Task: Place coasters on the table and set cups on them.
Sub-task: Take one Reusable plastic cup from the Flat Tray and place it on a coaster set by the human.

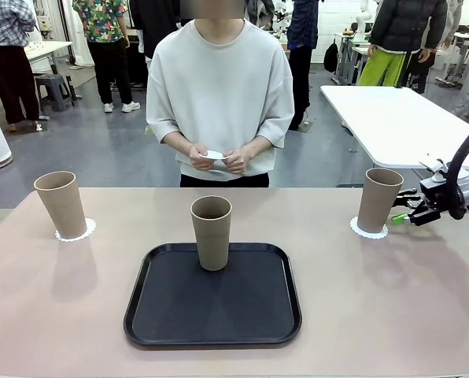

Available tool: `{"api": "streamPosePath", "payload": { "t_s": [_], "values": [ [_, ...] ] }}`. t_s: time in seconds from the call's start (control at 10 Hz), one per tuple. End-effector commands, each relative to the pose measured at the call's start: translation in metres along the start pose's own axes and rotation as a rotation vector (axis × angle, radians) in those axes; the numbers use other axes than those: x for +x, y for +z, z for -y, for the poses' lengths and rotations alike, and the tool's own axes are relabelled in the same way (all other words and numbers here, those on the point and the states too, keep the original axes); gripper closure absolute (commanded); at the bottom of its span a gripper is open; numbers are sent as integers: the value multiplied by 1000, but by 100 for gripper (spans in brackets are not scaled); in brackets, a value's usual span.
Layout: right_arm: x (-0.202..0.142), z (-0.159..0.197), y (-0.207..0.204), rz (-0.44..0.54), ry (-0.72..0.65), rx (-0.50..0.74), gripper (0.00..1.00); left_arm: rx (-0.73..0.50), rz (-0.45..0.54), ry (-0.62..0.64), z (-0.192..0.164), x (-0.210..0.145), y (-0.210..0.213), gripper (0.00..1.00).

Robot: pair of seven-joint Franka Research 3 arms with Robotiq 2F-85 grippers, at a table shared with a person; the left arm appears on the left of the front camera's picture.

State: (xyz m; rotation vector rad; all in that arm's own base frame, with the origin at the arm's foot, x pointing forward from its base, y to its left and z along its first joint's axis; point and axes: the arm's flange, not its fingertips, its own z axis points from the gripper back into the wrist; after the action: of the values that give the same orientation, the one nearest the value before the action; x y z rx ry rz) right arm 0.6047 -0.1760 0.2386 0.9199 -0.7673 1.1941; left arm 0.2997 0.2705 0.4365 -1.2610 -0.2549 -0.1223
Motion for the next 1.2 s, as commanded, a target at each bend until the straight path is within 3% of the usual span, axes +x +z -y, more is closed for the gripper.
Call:
{"api": "streamPosePath", "payload": {
  "t_s": [0.0,0.1,0.2,0.4,0.7,0.9,1.1],
  "values": [
    [5,-1,16,-77,-66,-32,0,1,10,4,3,1,2,0],
    [7,-4,29,-136,-104,-78,0,1,10,4,3,1,2,0],
    [18,-19,48,-254,-149,-133,0,1,10,4,3,1,2,0],
    [66,-65,75,-498,-155,-149,0,1,10,4,3,1,2,0],
    [174,-151,64,-792,68,-207,0,1,10,4,3,1,2,0],
    [235,-204,44,-859,111,-203,0,1,10,4,3,1,2,0],
    [270,-244,30,-871,150,-205,0,1,10,4,3,1,2,0]
  ]
}}
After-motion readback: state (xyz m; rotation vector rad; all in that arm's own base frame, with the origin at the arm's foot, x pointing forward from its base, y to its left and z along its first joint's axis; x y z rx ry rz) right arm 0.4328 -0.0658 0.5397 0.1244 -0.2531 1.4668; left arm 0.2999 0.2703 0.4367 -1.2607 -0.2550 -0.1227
